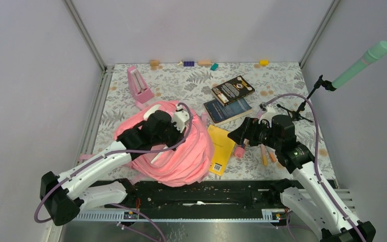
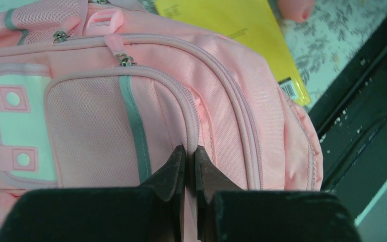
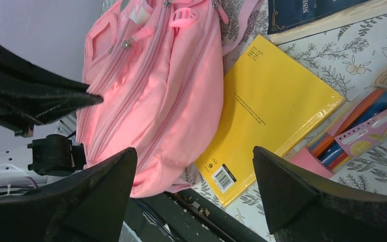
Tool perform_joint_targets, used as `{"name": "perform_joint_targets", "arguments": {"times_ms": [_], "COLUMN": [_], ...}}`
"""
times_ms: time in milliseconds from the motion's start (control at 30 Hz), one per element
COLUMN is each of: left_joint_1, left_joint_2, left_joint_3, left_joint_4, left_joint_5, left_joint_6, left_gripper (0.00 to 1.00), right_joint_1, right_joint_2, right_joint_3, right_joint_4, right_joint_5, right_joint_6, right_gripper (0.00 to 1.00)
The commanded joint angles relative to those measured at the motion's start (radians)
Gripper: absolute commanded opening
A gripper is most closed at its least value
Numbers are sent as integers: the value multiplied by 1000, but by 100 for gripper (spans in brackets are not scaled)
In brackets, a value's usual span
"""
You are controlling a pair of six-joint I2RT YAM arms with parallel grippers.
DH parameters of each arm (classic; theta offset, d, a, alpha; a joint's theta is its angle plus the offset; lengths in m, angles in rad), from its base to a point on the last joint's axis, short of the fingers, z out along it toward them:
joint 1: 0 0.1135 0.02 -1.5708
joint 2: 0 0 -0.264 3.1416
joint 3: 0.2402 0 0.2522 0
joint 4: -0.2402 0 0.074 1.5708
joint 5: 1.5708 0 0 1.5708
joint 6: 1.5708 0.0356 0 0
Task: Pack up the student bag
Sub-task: Unzip the student bag at the center of the board.
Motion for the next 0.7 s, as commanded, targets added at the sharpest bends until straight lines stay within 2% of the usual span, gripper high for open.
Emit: {"name": "perform_joint_targets", "arguments": {"times_ms": [0, 367, 433, 467, 533, 600, 667], "left_joint_1": [-65, -188, -190, -190, -190, -189, -183], "left_joint_2": [12, 44, 35, 28, 4, -27, -51], "left_joint_3": [58, 37, 33, 33, 39, 49, 65], "left_joint_4": [70, -85, -91, -91, -87, -71, -62], "left_joint_5": [62, -41, -34, -37, -55, -97, -155], "left_joint_6": [100, 146, 122, 107, 70, 12, -64], "left_gripper": [0, 1, 16, 33, 58, 75, 87], "right_joint_1": [17, 81, 107, 121, 157, 189, 212], "right_joint_2": [13, 80, 109, 133, 171, 210, 250], "right_joint_3": [-10, -10, -18, -20, -18, -8, 3], "right_joint_4": [63, 114, 155, 181, 234, 281, 351], "right_joint_5": [12, 53, 57, 60, 60, 52, 25], "right_joint_6": [-16, -31, -22, -20, -35, -80, -131], "right_gripper": [92, 90, 89, 88, 84, 82, 81]}}
